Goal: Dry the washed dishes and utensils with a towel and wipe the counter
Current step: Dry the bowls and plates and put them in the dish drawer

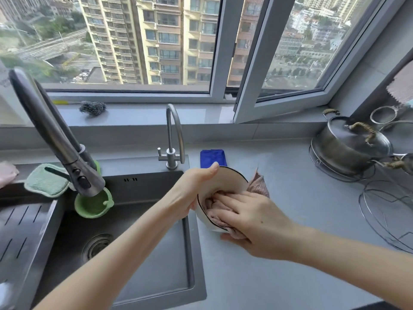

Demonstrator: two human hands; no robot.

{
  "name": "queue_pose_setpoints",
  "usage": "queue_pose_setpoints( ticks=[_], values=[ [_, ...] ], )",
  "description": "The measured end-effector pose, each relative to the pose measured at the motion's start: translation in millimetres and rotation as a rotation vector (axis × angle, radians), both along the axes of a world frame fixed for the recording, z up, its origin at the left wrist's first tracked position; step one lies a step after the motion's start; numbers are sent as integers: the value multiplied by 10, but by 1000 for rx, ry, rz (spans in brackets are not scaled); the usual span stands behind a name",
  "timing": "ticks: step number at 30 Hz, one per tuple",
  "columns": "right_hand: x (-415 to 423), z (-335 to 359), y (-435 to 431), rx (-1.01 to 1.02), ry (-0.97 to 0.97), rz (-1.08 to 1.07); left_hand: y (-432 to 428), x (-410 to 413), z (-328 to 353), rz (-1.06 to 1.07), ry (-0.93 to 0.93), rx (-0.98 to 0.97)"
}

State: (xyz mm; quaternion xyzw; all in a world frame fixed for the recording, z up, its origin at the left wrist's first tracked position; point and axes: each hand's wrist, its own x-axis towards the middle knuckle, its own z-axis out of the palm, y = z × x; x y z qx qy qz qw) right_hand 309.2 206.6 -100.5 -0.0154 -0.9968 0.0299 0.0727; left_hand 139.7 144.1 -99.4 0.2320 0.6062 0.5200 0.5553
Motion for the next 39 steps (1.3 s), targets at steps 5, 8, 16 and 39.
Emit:
queue_pose_setpoints(
  ticks=[5, 8, 16, 39],
  values=[
    [-137, -236, -370, -291, 341, -215, -80, 128, -109, 203, -8, 69],
    [-231, -283, -532, -277, 475, -268, -141, 79, -110, 163, 3, 131],
    [35, -295, -398, 122, 361, 278, -114, -176, 184, -765, 109, -86],
    [301, -455, -544, 166, 258, 224, -41, 27, -60, -976, 250, -130]
  ],
)
